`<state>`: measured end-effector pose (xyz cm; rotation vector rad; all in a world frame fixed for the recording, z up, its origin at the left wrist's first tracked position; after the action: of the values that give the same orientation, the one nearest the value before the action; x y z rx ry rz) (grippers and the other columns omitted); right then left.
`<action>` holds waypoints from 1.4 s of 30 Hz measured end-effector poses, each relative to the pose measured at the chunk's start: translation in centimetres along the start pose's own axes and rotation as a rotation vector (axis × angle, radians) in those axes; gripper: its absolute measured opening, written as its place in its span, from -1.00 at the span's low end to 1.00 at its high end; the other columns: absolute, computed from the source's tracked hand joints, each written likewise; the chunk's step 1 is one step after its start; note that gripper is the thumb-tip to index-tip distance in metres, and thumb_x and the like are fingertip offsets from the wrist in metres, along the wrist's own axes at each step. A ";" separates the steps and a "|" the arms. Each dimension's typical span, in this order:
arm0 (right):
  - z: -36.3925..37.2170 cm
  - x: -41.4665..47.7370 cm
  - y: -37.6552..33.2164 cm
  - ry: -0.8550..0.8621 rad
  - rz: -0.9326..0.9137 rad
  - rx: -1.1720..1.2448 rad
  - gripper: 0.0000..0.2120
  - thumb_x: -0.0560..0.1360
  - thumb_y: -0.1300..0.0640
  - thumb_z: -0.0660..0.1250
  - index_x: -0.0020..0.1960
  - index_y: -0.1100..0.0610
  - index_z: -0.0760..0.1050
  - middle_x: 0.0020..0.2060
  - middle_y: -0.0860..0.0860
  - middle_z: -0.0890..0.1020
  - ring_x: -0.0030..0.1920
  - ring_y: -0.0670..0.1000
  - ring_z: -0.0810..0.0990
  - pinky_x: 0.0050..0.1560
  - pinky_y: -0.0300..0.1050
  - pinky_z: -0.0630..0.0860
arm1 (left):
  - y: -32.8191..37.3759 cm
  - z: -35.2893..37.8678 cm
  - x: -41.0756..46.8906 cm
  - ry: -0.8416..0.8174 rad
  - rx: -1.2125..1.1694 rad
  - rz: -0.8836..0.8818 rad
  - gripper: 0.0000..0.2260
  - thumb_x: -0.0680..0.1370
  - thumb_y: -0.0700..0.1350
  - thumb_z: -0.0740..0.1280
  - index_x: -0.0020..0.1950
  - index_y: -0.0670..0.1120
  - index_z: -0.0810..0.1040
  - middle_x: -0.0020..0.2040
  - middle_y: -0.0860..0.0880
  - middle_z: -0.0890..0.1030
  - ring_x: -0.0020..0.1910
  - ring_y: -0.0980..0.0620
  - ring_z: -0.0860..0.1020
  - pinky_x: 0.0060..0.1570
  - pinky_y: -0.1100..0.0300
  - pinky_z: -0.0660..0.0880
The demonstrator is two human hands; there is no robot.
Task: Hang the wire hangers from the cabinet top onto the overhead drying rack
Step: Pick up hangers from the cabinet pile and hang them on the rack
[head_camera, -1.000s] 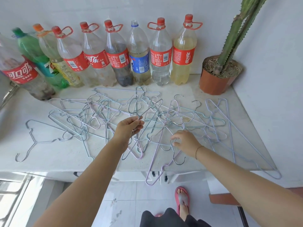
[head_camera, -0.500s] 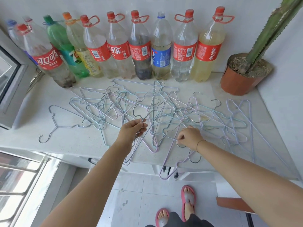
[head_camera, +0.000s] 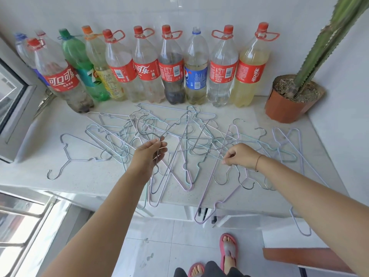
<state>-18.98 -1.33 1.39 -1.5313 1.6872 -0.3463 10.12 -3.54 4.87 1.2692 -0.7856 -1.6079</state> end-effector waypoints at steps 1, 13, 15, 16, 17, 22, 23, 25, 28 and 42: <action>0.0 0.0 -0.5 -0.002 -0.009 -0.002 -0.92 0.37 0.20 0.45 -0.20 0.23 0.63 -0.33 0.04 0.62 -0.29 -0.07 0.50 -0.16 -0.22 0.41 | 0.3 0.0 0.0 0.005 -0.010 0.006 -0.85 0.58 -0.23 0.23 -0.09 -0.07 0.57 -0.33 0.08 0.65 -0.31 0.14 0.57 -0.20 0.29 0.45; 4.7 1.3 -4.7 0.021 -0.085 0.058 -0.94 0.37 0.24 0.43 -0.27 0.13 0.61 -0.43 -0.06 0.56 -0.39 -0.10 0.48 -0.27 -0.26 0.42 | 1.4 -3.3 -1.4 0.091 -0.094 0.035 -0.89 0.56 -0.25 0.25 -0.07 -0.07 0.51 -0.35 0.08 0.64 -0.38 0.16 0.58 -0.29 0.36 0.49; 6.8 1.5 -3.1 0.005 -0.051 -0.033 -0.95 0.36 0.22 0.43 -0.19 0.19 0.65 -0.39 -0.06 0.57 -0.31 -0.08 0.51 -0.22 -0.27 0.40 | 0.8 -3.8 -1.8 0.095 -0.082 0.023 -0.89 0.56 -0.25 0.26 -0.06 -0.07 0.53 -0.35 0.08 0.64 -0.37 0.16 0.58 -0.27 0.34 0.48; 7.6 1.5 -2.3 -0.002 -0.025 -0.069 -0.93 0.36 0.21 0.43 -0.17 0.20 0.65 -0.36 -0.04 0.58 -0.27 -0.07 0.52 -0.21 -0.27 0.39 | 0.4 -4.0 -1.9 0.094 -0.079 0.015 -0.90 0.55 -0.25 0.26 -0.05 -0.08 0.53 -0.34 0.08 0.64 -0.37 0.15 0.58 -0.25 0.32 0.47; 8.2 1.4 -1.4 -0.003 0.006 -0.088 -0.91 0.37 0.21 0.42 -0.16 0.20 0.65 -0.32 -0.01 0.60 -0.25 -0.07 0.52 -0.22 -0.27 0.39 | 0.0 -4.2 -2.0 0.096 -0.079 0.006 -0.90 0.55 -0.25 0.26 -0.02 -0.09 0.53 -0.33 0.08 0.64 -0.37 0.15 0.58 -0.23 0.31 0.46; 8.8 1.5 1.6 0.004 0.139 0.004 -0.92 0.38 0.23 0.38 -0.19 0.21 0.66 -0.27 0.05 0.64 -0.23 -0.05 0.54 -0.20 -0.28 0.41 | -1.2 -4.7 -2.2 0.121 -0.074 -0.025 -0.87 0.57 -0.25 0.25 0.07 -0.12 0.53 -0.33 0.07 0.64 -0.36 0.15 0.59 -0.28 0.34 0.50; 8.7 1.6 1.8 0.023 0.175 0.082 -0.91 0.38 0.25 0.36 -0.25 0.18 0.64 -0.31 0.07 0.62 -0.29 -0.03 0.53 -0.27 -0.29 0.41 | -1.3 -4.6 -2.2 0.120 -0.071 -0.026 -0.88 0.57 -0.24 0.24 0.07 -0.12 0.52 -0.34 0.08 0.64 -0.36 0.16 0.59 -0.29 0.35 0.50; 8.1 2.0 2.0 0.095 0.260 0.264 -0.82 0.41 0.29 0.29 -0.35 0.16 0.56 -0.38 0.13 0.60 -0.40 0.00 0.49 -0.43 -0.29 0.41 | -1.5 -4.4 -2.1 0.118 -0.065 -0.027 -0.88 0.57 -0.24 0.24 0.06 -0.11 0.52 -0.34 0.08 0.64 -0.36 0.15 0.58 -0.28 0.35 0.50; 7.9 2.5 2.5 0.163 0.459 0.675 -0.84 0.49 0.31 0.23 -0.26 0.27 0.46 -0.50 0.14 0.59 -0.57 0.01 0.44 -0.56 -0.29 0.32 | -1.7 -3.8 -2.1 0.117 -0.053 -0.023 -0.89 0.57 -0.25 0.24 0.01 -0.10 0.54 -0.32 0.07 0.64 -0.35 0.14 0.58 -0.27 0.33 0.48; 10.3 3.7 1.5 0.128 0.597 1.044 -0.63 0.58 0.21 0.15 -0.41 0.23 0.34 -0.75 0.01 0.43 -0.77 -0.11 0.32 -0.72 -0.41 0.18 | -2.2 -3.1 -1.8 0.119 -0.026 -0.035 -0.85 0.56 -0.26 0.24 -0.10 -0.09 0.58 -0.32 0.06 0.64 -0.34 0.14 0.58 -0.25 0.32 0.48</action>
<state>-12.45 -1.21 -7.56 -0.2380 1.5519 -0.8330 12.61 -0.85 2.84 1.3534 -0.6693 -1.5498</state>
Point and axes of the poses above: each hand's wrist, its own x-axis towards the middle knuckle, its own z-axis out of the palm, y = z × x, the point moved 4 cm from there along x, towards the middle knuckle
